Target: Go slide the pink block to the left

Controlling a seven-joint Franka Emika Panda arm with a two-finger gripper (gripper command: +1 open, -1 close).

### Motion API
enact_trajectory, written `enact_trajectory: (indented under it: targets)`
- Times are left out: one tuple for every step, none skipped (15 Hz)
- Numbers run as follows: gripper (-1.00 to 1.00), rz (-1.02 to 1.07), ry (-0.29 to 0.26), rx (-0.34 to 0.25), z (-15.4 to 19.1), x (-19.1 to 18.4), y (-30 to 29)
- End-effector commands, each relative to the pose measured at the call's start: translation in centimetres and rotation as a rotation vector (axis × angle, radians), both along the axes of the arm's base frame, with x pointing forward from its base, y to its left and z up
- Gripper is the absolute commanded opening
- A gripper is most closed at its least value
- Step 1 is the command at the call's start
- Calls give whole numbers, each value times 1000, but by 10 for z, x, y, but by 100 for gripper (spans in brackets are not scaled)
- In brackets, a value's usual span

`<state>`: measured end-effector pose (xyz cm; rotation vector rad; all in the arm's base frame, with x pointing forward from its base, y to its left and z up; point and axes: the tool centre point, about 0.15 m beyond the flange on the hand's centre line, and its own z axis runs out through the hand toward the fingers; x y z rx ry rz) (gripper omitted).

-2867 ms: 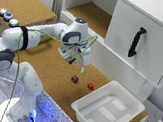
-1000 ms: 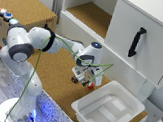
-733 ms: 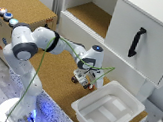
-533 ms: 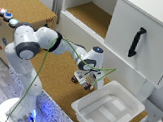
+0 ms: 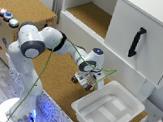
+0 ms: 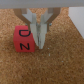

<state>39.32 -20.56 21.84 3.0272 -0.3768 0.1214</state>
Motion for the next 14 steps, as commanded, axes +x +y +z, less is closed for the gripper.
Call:
enact_trajectory:
  targets:
    - [-100, 27, 23, -2, -9, 27, 10]
    - [-100, 38, 24, -8, -10, 29, 14]
    - [-100, 44, 26, -8, -11, 32, 18]
    - [-100, 51, 27, -5, -11, 33, 22]
    - [-100, 60, 29, -3, -12, 35, 28]
    - [-100, 72, 31, 2, -13, 37, 36]
    - [-100, 82, 32, 4, -14, 39, 43]
    - [-100, 91, 31, 4, -14, 42, 50]
    - [-100, 108, 31, 3, -13, 45, 57]
    - [-100, 115, 29, 5, -12, 46, 62]
    - [-100, 124, 29, 3, -12, 47, 67]
    - [-100, 126, 30, 5, -12, 48, 70]
    - [-100, 131, 31, 7, -13, 50, 75]
    - [-100, 135, 31, 8, -13, 51, 80]
